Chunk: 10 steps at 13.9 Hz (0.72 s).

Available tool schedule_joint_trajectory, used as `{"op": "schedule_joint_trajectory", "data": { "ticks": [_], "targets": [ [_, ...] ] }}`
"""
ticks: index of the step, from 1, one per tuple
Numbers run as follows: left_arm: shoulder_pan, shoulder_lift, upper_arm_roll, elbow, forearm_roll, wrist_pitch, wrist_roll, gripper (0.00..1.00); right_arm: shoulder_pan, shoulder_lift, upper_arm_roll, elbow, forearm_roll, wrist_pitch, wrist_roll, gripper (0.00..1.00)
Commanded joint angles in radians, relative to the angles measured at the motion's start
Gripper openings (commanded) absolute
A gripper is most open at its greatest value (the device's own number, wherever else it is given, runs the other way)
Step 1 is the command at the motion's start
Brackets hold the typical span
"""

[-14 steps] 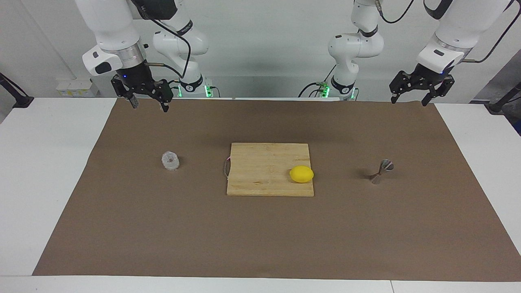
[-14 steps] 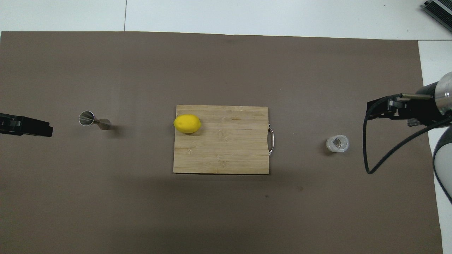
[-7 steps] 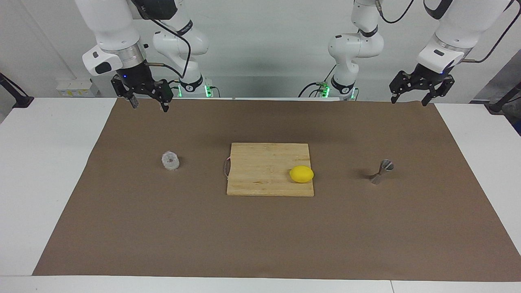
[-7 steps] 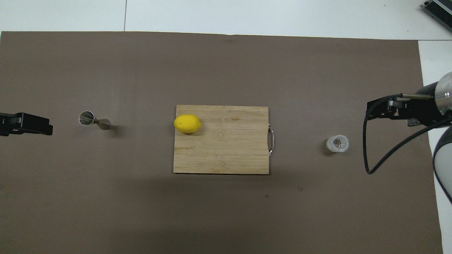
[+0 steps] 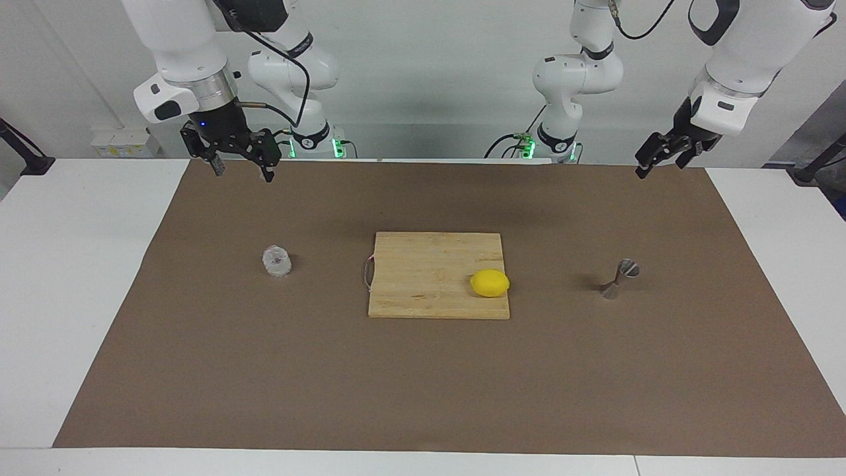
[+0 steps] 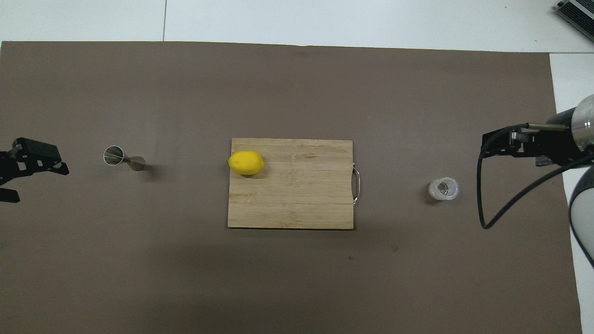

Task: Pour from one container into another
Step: 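Open the left gripper and move it toward the metal cup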

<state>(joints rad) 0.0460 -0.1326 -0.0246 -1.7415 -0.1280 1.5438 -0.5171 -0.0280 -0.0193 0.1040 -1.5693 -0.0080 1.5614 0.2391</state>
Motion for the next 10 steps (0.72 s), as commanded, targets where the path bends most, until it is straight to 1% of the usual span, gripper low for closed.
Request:
{"op": "schedule_joint_trajectory", "data": {
  "ticks": [1, 5, 7, 10],
  "targets": [
    [0.058, -0.053, 0.000, -0.087, -0.082, 0.036, -0.156, 1.00, -0.001, 0.004, -0.004, 0.009, -0.001, -0.017, -0.018, 1.00],
    [0.092, -0.032, 0.000, -0.118, -0.191, 0.038, -0.435, 1.00, -0.001, 0.002, -0.004, 0.006, -0.001, -0.017, -0.020, 1.00],
    [0.139, -0.010, 0.000, -0.144, -0.247, 0.065, -0.462, 1.00, -0.003, 0.002, -0.004, 0.006, -0.001, -0.017, -0.018, 1.00],
    [0.172, 0.036, 0.000, -0.179, -0.315, 0.084, -0.462, 1.00, -0.003, 0.002, -0.004, 0.006, -0.001, -0.018, -0.018, 1.00]
  ]
}}
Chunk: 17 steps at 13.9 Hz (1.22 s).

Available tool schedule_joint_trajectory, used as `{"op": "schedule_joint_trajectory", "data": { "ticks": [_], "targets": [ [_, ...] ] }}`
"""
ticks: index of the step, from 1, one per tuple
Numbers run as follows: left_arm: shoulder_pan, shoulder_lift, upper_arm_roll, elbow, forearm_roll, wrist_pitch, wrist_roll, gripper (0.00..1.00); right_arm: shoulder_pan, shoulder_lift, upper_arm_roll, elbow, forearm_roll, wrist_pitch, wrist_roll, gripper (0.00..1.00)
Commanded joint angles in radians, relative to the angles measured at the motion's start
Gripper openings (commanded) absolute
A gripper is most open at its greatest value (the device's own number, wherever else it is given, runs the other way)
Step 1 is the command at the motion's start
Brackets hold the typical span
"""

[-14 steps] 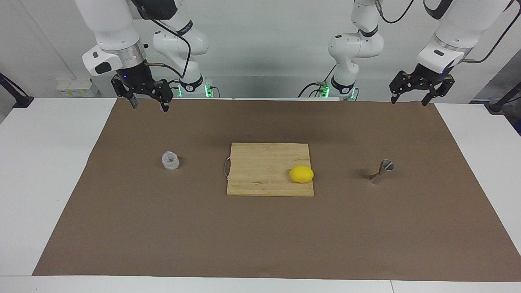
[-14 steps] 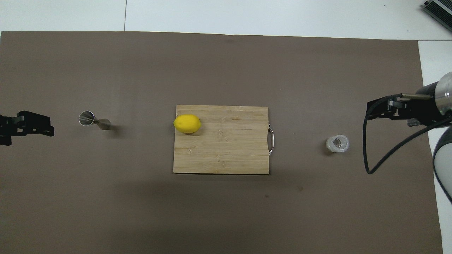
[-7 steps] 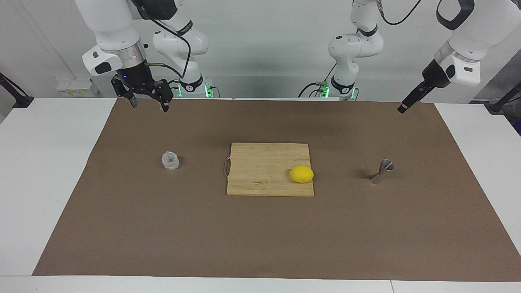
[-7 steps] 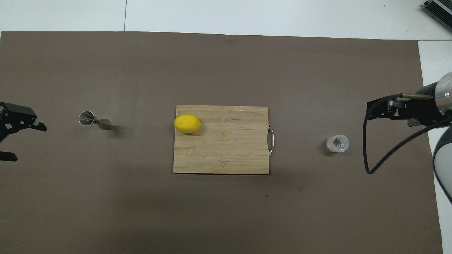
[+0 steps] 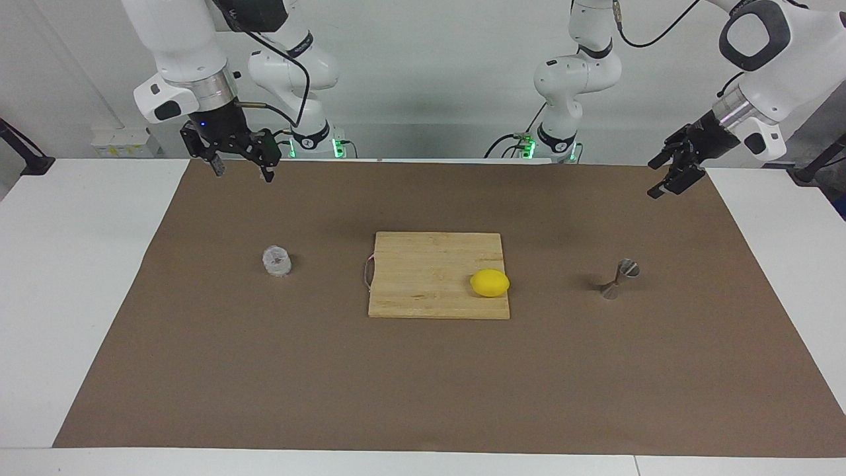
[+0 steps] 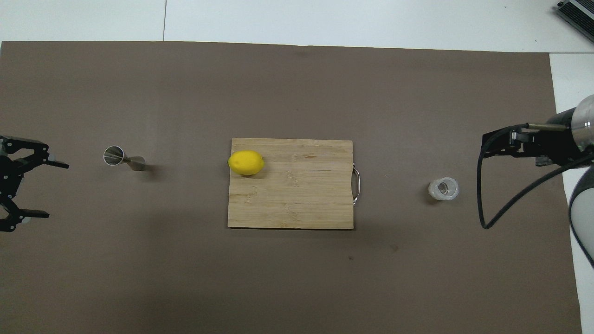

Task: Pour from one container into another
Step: 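Open the left gripper and move it toward the metal cup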

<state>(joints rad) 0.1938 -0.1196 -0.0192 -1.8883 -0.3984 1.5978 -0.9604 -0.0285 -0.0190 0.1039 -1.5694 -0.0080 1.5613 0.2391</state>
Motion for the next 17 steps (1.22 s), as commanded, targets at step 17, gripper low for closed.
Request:
{"op": "schedule_joint_trajectory", "data": {
  "ticks": [17],
  "targets": [
    [0.273, 0.274, -0.007, -0.213, -0.561, 0.329, -0.121, 1.00, -0.013, -0.002, -0.004, -0.004, -0.001, -0.015, -0.006, 1.00]
  ]
}}
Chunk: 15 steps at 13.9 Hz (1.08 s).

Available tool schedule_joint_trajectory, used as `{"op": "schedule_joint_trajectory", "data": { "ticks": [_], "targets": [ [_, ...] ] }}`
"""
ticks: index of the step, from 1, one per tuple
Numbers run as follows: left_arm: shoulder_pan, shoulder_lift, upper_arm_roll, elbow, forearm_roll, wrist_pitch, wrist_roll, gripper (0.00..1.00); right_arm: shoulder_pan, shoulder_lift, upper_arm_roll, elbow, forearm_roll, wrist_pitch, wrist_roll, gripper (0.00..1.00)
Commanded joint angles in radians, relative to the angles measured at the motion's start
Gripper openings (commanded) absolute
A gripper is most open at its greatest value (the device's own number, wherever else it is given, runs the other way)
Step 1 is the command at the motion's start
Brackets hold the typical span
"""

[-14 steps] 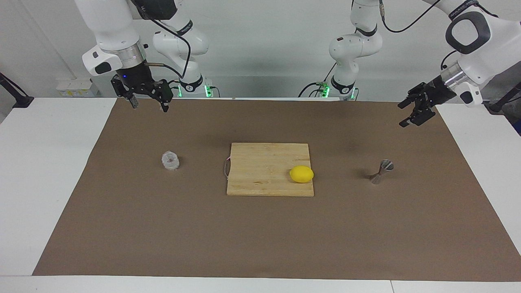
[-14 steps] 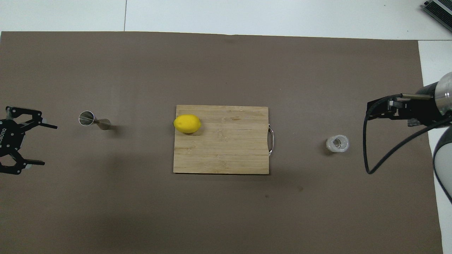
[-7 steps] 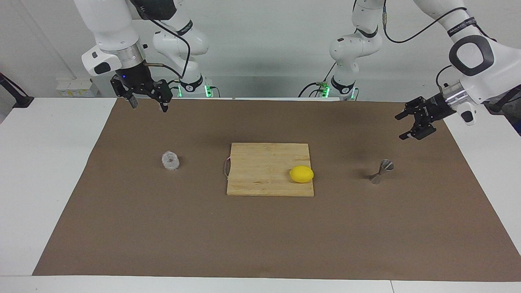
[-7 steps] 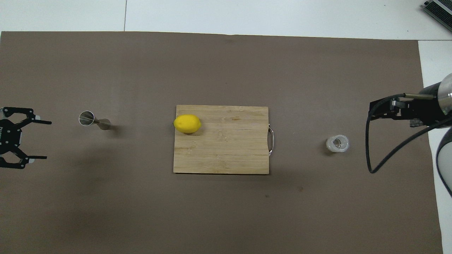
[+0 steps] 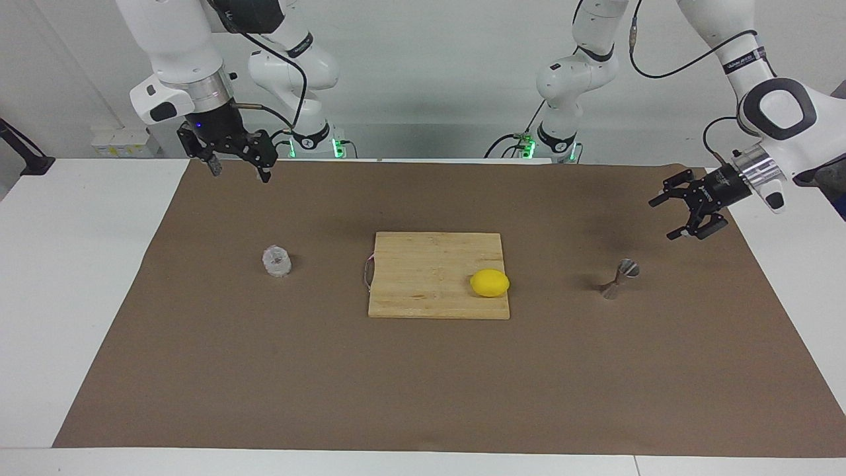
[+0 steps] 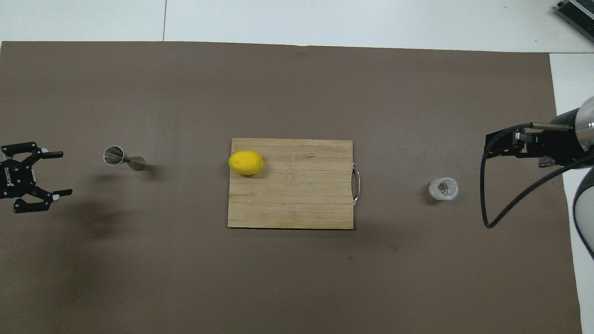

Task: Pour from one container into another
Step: 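Close the left gripper around the small metal cup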

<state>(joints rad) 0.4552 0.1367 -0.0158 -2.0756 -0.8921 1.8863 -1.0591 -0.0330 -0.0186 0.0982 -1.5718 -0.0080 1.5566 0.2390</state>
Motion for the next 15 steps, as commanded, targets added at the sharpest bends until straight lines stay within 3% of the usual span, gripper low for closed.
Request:
{"op": "schedule_joint_trajectory", "data": {
  "ticks": [1, 4, 8, 15],
  "targets": [
    [0.008, 0.026, -0.010, -0.038, -0.106, 0.054, -0.019, 1.00, -0.008, -0.003, 0.001, -0.002, -0.001, -0.010, -0.006, 1.00],
    [-0.003, 0.066, -0.013, -0.063, -0.186, 0.073, 0.109, 1.00, -0.008, -0.006, 0.001, -0.008, -0.001, -0.009, -0.004, 1.00],
    [-0.048, 0.086, -0.018, -0.083, -0.206, 0.071, 0.241, 1.00, -0.008, -0.009, 0.001, -0.016, -0.001, -0.007, 0.032, 1.00],
    [-0.118, 0.110, -0.018, -0.124, -0.312, 0.172, 0.317, 1.00, -0.008, -0.009, 0.001, -0.016, -0.001, -0.006, 0.034, 1.00]
  ]
}}
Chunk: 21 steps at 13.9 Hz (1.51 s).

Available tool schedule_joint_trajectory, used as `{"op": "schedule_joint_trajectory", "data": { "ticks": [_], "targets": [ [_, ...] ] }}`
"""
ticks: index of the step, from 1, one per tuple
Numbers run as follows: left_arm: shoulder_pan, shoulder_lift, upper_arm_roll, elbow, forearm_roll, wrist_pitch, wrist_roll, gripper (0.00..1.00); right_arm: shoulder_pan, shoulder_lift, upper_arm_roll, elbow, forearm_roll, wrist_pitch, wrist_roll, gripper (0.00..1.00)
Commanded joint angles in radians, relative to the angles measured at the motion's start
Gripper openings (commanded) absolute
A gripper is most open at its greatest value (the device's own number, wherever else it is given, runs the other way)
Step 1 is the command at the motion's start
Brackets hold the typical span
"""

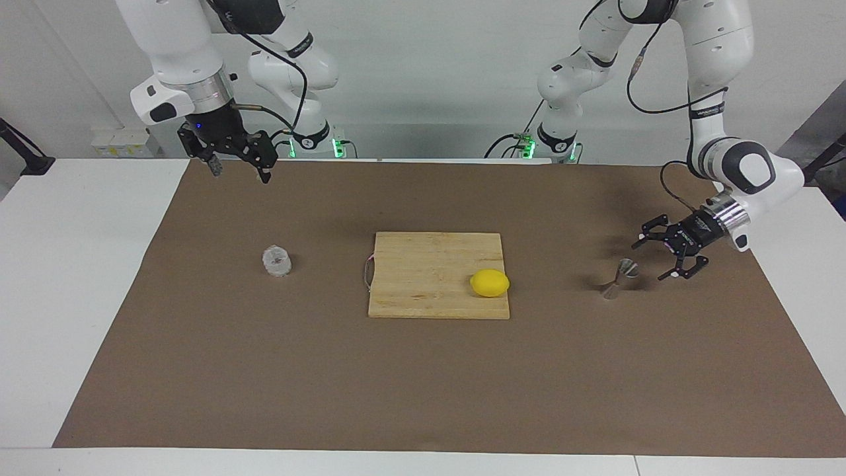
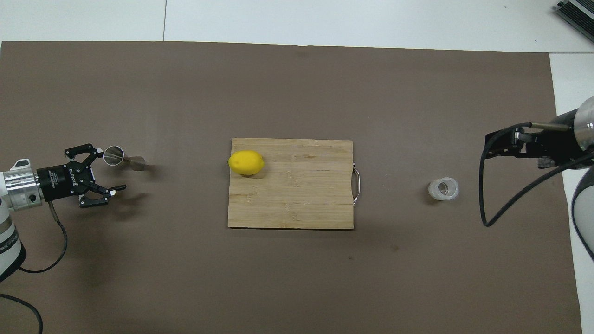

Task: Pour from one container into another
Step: 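Close the left gripper around the small metal cup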

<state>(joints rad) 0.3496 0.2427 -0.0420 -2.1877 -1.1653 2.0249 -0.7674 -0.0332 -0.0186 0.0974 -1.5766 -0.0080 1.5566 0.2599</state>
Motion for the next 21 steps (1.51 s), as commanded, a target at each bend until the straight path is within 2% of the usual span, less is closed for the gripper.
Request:
{"op": "schedule_joint_trajectory", "data": {
  "ticks": [1, 10, 20, 21],
  "targets": [
    [-0.020, 0.006, 0.008, -0.012, -0.048, 0.044, 0.026, 1.00, -0.008, -0.009, 0.002, -0.013, -0.001, -0.006, 0.013, 1.00],
    [-0.067, 0.010, 0.008, -0.014, -0.175, 0.095, 0.054, 1.00, -0.008, -0.012, 0.004, -0.019, -0.001, -0.004, 0.006, 1.00],
    [-0.080, 0.007, 0.008, -0.040, -0.200, 0.118, 0.096, 1.00, -0.008, -0.012, 0.007, -0.019, -0.001, -0.004, -0.014, 1.00],
    [-0.077, 0.007, 0.008, -0.044, -0.206, 0.118, 0.097, 0.92, -0.007, -0.012, 0.007, -0.019, -0.001, -0.004, -0.014, 1.00]
  ]
}}
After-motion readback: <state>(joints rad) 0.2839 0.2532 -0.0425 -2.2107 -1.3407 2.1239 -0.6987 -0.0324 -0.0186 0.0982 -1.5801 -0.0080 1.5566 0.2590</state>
